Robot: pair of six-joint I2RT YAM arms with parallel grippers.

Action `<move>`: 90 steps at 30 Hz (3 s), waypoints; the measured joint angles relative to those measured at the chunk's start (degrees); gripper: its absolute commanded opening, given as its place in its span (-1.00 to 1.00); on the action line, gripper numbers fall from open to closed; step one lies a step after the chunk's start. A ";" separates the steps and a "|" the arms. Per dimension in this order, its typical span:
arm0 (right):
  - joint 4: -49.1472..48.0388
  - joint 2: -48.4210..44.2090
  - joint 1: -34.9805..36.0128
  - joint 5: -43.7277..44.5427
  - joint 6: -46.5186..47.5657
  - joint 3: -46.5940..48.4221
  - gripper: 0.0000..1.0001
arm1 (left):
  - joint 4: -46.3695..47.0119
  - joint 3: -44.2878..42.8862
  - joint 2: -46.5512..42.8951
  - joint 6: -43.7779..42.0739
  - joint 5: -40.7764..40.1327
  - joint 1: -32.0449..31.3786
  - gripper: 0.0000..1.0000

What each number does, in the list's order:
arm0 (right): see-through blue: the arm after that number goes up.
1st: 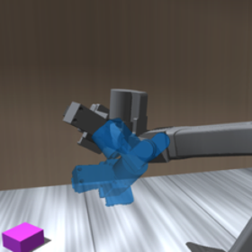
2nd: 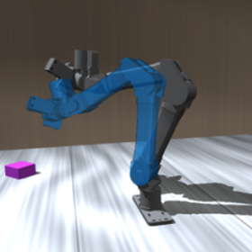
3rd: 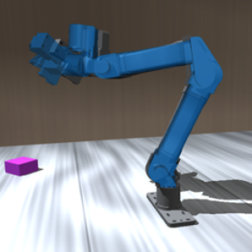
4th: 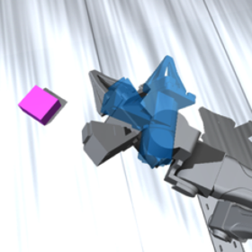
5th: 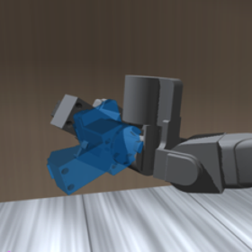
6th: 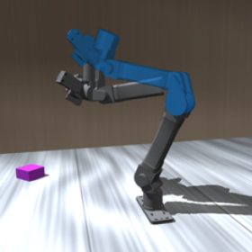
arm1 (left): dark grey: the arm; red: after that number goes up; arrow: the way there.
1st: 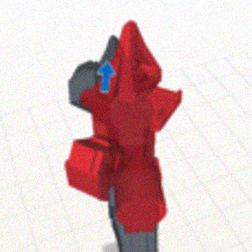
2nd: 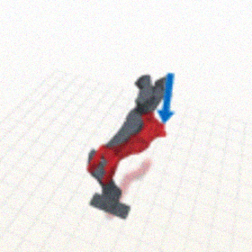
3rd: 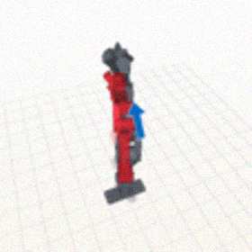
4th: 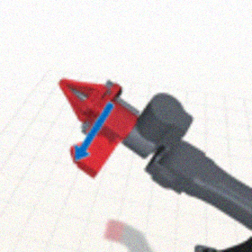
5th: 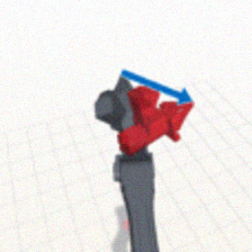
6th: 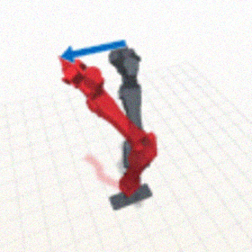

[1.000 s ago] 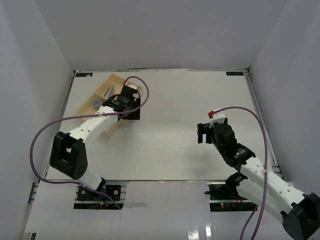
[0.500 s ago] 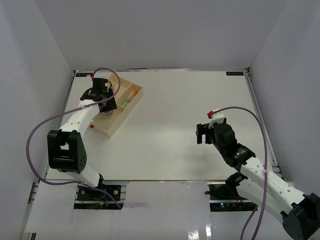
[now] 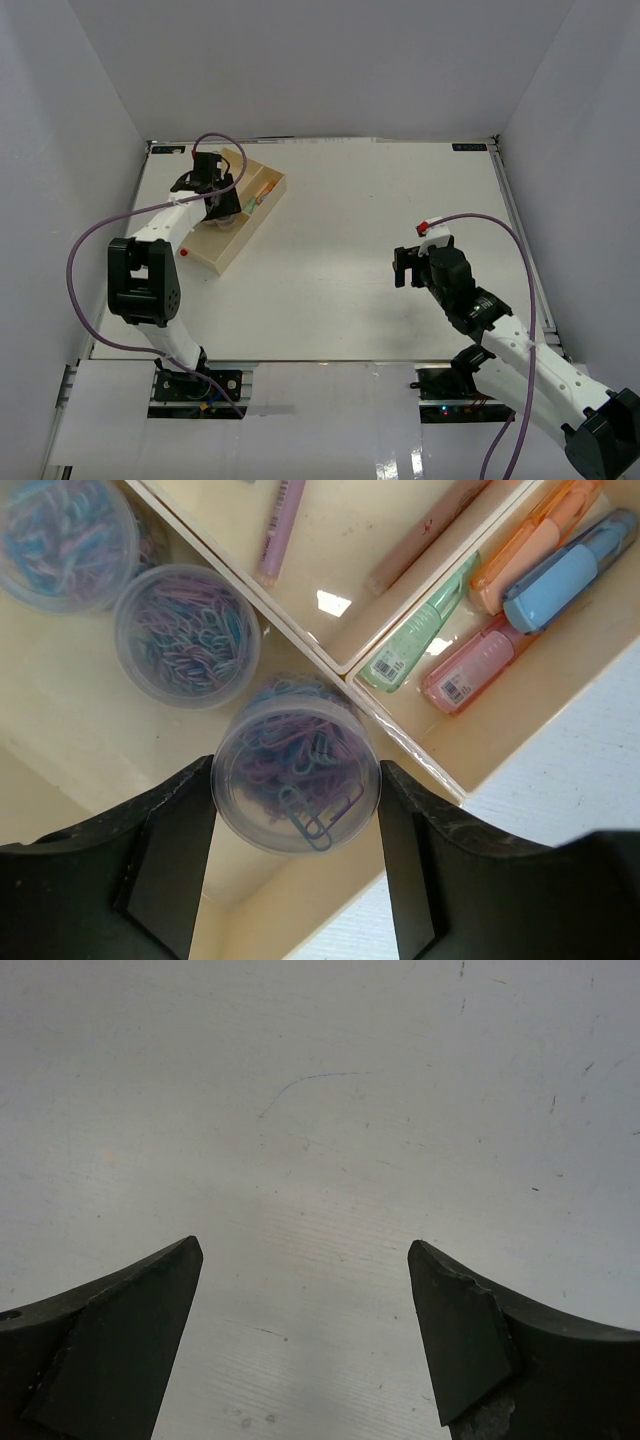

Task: Sort the stationery into containers
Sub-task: Place the stationery in the storage box, then reset both arms

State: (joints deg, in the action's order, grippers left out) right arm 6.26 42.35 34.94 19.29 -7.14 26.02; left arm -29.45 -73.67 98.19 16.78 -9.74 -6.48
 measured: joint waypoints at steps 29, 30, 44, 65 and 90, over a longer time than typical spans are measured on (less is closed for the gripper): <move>0.00 -0.63 -0.04 0.02 0.00 -0.59 0.80 | 0.76 0.17 1.16 2.45 4.68 0.11 0.66; 0.00 -0.79 -0.04 0.02 0.00 -0.61 0.80 | 0.83 0.17 1.25 2.54 4.68 0.11 0.67; 4.26 -6.25 -0.04 0.98 0.72 3.61 0.80 | -1.18 -0.31 -9.42 2.10 6.71 0.11 0.96; 10.78 -28.33 -0.04 9.77 4.63 10.99 0.80 | -9.62 17.68 -71.04 2.34 5.77 -0.35 0.96; 10.34 -37.31 -0.07 10.75 6.08 2.43 0.80 | -18.71 18.93 -86.07 4.57 -1.97 -6.43 0.96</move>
State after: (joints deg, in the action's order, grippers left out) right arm 16.60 5.04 34.87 30.04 -1.06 28.45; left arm -48.16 -54.74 12.12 21.34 -11.70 -12.91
